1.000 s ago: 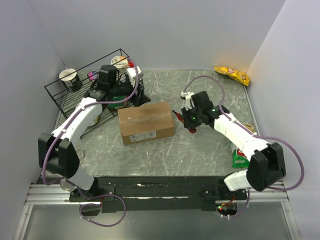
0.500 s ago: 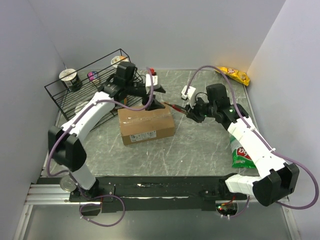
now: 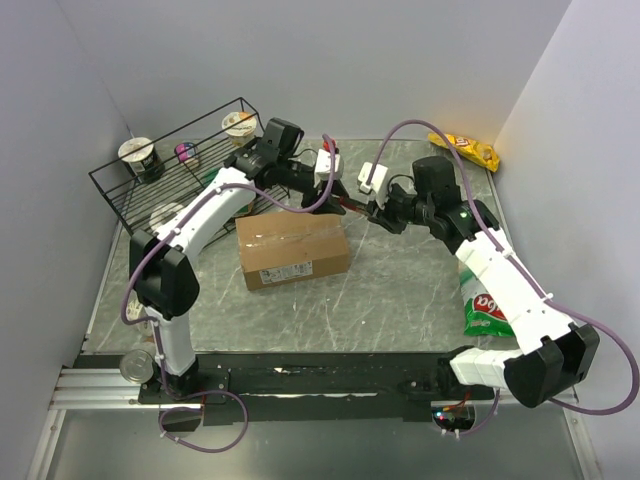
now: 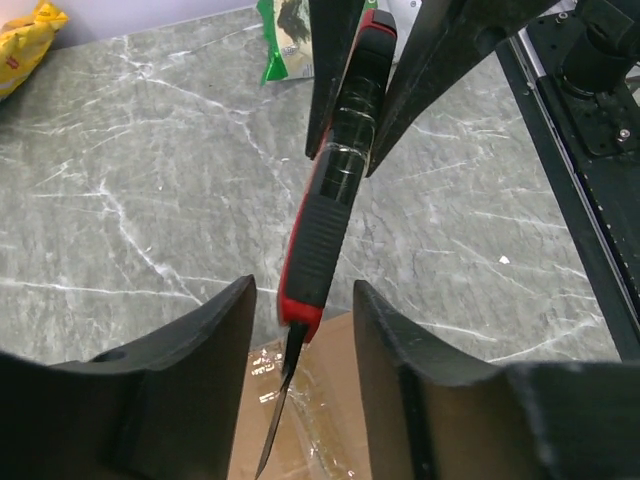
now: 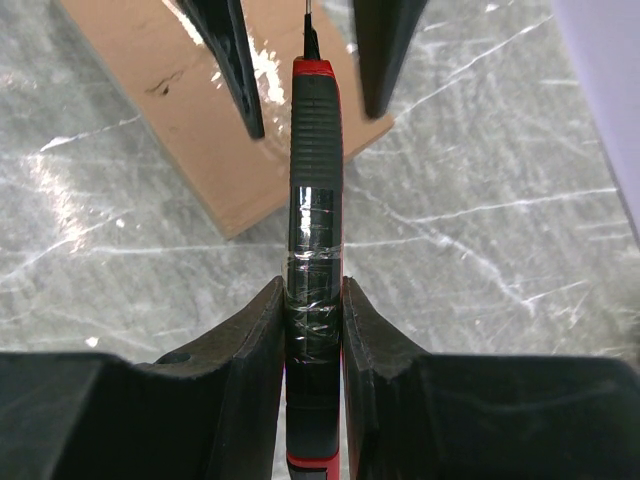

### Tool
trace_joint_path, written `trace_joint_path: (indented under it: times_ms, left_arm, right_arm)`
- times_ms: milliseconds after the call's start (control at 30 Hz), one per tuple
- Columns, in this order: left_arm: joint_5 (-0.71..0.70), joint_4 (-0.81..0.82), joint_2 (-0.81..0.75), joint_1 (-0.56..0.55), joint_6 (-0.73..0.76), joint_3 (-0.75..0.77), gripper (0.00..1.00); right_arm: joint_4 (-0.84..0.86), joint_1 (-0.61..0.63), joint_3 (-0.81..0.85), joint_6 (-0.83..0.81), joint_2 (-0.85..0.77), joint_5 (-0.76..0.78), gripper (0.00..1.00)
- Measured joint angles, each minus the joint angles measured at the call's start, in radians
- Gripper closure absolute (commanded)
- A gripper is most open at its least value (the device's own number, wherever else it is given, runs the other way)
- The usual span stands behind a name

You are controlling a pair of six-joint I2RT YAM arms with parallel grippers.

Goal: Unpack the express box
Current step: Cut the express box at the center of the board.

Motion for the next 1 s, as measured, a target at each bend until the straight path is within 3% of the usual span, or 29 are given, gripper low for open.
trace_joint_path:
  times_ms: [367,467,533,567,600,633,700,733,900,1000]
  left_arm:
    - [0.011,0.005,0.009,0.002,0.002,0.009,0.81]
    - [0.011,-0.003,0.011,0.002,0.009,0.012,0.98]
    - [0.011,-0.005,0.013,0.003,0.007,0.014,0.99]
    - [0.012,-0.004,0.014,0.003,0.002,0.014,0.99]
    - [0.015,-0.001,0.015,0.005,-0.008,0.014,0.99]
    - [0.021,0.014,0.015,0.006,-0.042,0.012,0.99]
    - [0.066,0.095,0.012,0.02,-0.143,-0.016,0.99]
    - [0.093,0.173,0.006,0.03,-0.23,-0.05,0.99]
    - [0.208,0.67,-0.023,0.09,-0.797,-0.245,0.99]
    - [0.239,0.924,-0.023,0.118,-1.083,-0.296,0.99]
  right_arm:
    - [-0.002,0.005,0.045,0.016,0.03,-0.007,1.0]
    - [-0.017,0.005,0.063,0.02,0.043,-0.006,1.0]
    - [-0.026,0.005,0.072,0.026,0.051,-0.007,1.0]
    - [-0.032,0.005,0.079,0.029,0.055,-0.007,0.93]
    - [-0.037,0.003,0.083,0.034,0.058,-0.008,0.69]
    - [-0.048,0.002,0.093,0.05,0.06,-0.008,0.58]
    - [-0.062,-0.04,0.126,0.091,0.068,-0.057,0.36]
    - [-0.058,-0.073,0.147,0.14,0.069,-0.097,0.33]
    - [0.018,-0.34,0.262,0.43,0.088,-0.383,0.29]
    - [0.117,-0.425,0.259,0.62,0.089,-0.535,0.28]
